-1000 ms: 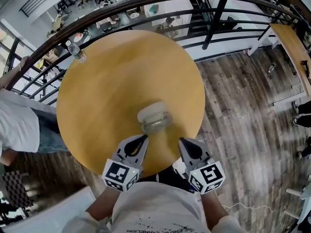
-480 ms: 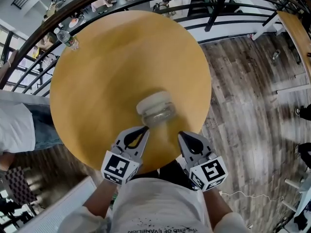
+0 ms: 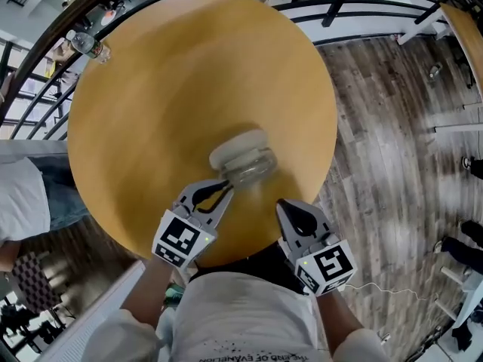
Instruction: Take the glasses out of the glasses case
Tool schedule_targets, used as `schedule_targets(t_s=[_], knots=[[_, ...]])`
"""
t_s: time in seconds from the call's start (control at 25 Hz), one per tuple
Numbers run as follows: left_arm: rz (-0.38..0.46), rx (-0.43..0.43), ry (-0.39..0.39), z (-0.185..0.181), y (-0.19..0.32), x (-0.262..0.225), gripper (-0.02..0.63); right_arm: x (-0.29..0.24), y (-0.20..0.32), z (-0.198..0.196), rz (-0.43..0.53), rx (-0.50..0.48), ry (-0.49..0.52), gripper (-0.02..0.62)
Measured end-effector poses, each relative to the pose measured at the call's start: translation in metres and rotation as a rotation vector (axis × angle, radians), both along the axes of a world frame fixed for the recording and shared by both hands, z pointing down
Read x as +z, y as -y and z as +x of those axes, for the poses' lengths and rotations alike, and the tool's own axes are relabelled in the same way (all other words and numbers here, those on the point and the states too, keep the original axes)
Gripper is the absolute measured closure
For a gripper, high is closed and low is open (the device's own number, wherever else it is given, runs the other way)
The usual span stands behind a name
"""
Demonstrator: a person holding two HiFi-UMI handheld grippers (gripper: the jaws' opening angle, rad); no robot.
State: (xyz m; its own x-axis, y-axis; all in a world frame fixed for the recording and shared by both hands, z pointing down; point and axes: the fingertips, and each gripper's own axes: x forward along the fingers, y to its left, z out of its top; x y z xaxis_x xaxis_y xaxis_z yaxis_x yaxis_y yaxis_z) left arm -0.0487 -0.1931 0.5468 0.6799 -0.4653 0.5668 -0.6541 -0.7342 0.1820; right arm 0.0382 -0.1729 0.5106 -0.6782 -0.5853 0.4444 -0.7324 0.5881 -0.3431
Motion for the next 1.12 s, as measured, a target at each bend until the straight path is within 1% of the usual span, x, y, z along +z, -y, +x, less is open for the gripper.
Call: schedule_targets(t_s=[0.12,0.2,0.4,0.84,1.0,1.12], knots=[[-0.039,0.042,0.049,0.000,0.003,0.020,0.573,0.006,0.003,0.001,-0.018,0.010,0.000,0.571],[-0.073,0.061,0.074,0.000,0.005,0.034,0.516,0.012,0.004,0.002,-0.028,0.016,0.000,0.571],[-0.123,0.094,0.120,0.000,0.010,0.063,0.515,0.024,0.003,0.004,-0.047,0.023,0.002,0.571],[-0.210,0.190,0.186,0.005,0.015,0.102,0.517,0.038,0.005,0.008,-0.088,0.044,0.012,0.571],[-0.250,0.232,0.240,0.006,0.011,0.117,0.517,0.043,0.008,0.011,-0.098,0.055,0.014,0.571],[-0.264,0.240,0.257,0.008,0.012,0.123,0.524,0.046,0.008,0.012,-0.104,0.062,0.019,0.571]])
